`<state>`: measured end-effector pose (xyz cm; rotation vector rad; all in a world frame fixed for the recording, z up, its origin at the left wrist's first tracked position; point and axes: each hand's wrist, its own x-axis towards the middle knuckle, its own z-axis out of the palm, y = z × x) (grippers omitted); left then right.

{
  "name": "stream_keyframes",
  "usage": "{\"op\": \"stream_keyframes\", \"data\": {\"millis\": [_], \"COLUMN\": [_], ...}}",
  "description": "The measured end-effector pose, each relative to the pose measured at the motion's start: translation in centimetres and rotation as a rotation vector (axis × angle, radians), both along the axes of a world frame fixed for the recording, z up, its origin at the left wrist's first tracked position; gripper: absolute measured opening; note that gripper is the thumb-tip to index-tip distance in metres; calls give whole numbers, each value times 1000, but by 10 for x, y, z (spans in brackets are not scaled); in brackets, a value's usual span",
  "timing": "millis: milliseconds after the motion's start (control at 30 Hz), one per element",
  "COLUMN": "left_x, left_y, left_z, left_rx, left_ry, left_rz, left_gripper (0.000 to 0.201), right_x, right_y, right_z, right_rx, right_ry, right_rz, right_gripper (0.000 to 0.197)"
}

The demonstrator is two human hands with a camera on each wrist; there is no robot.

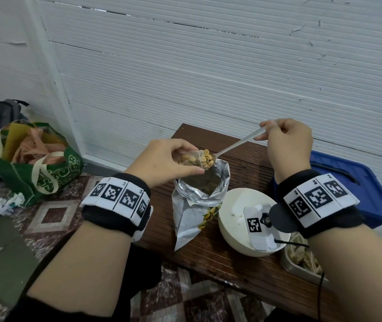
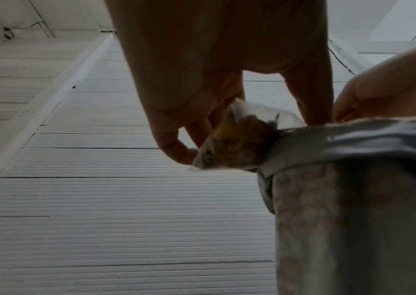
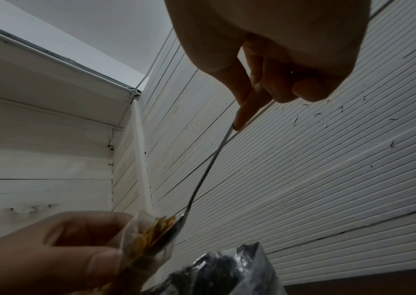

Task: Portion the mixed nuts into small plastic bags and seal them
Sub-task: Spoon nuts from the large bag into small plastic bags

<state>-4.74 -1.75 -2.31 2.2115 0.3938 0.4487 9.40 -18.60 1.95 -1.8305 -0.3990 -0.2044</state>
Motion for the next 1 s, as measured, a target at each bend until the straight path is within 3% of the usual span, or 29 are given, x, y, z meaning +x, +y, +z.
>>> {"op": "stream_keyframes", "data": {"millis": [267, 467, 600, 800, 900, 1000], "left_x": [3, 3, 2, 1, -1, -1], "left_y": [-4, -7, -5, -2, -3, -1], "left_z": [-4, -2, 0, 2, 4, 4], "left_rx": [19, -17, -41, -122, -169, -175], "left_ry": [-40, -72, -97, -144, -185, -210], "left_rz": [13, 55, 80, 81, 94, 110], "left_gripper": [46, 32, 28, 55, 50, 28], "right_x": [-13, -19, -17, -5, 2, 5], "right_y": [8, 6, -2, -13, -18, -20], "right_z": [-1, 3, 8, 13, 8, -2], "right_rx": [61, 190, 306, 351, 296, 194], "right_ry": [-57, -191, -211, -185, -154, -126], "right_rz": [91, 169, 120, -57, -106, -117], "right_gripper": [25, 19, 17, 18, 17, 17]}}
